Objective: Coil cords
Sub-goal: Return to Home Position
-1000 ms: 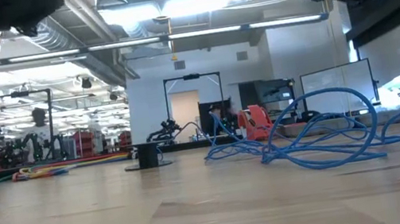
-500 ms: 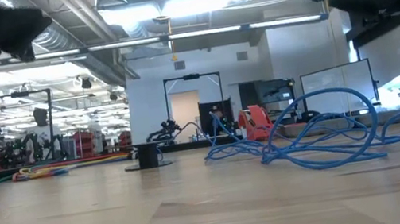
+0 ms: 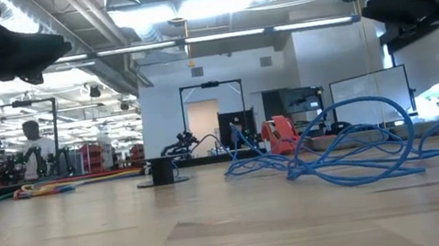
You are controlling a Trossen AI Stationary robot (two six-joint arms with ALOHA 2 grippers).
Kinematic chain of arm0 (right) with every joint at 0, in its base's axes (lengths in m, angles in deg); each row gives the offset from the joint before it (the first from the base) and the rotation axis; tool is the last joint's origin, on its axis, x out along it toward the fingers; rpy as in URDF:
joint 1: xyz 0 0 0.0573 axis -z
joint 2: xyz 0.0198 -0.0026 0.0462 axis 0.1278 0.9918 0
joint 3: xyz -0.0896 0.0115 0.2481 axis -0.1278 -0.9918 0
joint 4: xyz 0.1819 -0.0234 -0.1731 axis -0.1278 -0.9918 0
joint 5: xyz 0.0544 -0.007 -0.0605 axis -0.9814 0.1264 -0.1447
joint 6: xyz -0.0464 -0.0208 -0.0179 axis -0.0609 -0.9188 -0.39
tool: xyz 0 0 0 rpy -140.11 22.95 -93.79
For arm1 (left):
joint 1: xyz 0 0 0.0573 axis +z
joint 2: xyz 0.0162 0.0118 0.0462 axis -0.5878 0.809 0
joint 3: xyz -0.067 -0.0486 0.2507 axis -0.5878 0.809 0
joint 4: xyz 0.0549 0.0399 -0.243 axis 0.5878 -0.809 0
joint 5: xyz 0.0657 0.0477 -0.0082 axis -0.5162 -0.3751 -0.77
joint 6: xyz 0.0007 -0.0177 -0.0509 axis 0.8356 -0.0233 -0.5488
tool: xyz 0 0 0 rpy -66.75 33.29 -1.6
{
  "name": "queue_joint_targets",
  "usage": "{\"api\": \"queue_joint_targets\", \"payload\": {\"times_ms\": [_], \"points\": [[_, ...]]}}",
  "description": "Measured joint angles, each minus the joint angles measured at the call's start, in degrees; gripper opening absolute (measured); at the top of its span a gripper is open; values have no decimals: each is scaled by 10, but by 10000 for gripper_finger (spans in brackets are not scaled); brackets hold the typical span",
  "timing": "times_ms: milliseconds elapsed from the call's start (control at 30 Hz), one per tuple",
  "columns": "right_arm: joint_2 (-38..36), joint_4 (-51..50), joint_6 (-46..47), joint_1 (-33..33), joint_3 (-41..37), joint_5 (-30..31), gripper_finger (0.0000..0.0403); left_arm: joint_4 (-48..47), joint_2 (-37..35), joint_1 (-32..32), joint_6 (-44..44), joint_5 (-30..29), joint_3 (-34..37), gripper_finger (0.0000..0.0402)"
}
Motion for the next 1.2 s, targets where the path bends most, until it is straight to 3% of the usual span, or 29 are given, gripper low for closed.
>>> {"api": "queue_joint_targets", "payload": {"times_ms": [200, 1200], "points": [[0, 0, -16, 0, 0, 22, 111, -38, 0, 5, 5, 0, 0, 111], [0, -2, 5, 0, -2, 22, 111, -39, 3, 5, 5, 0, 0, 111]]}}
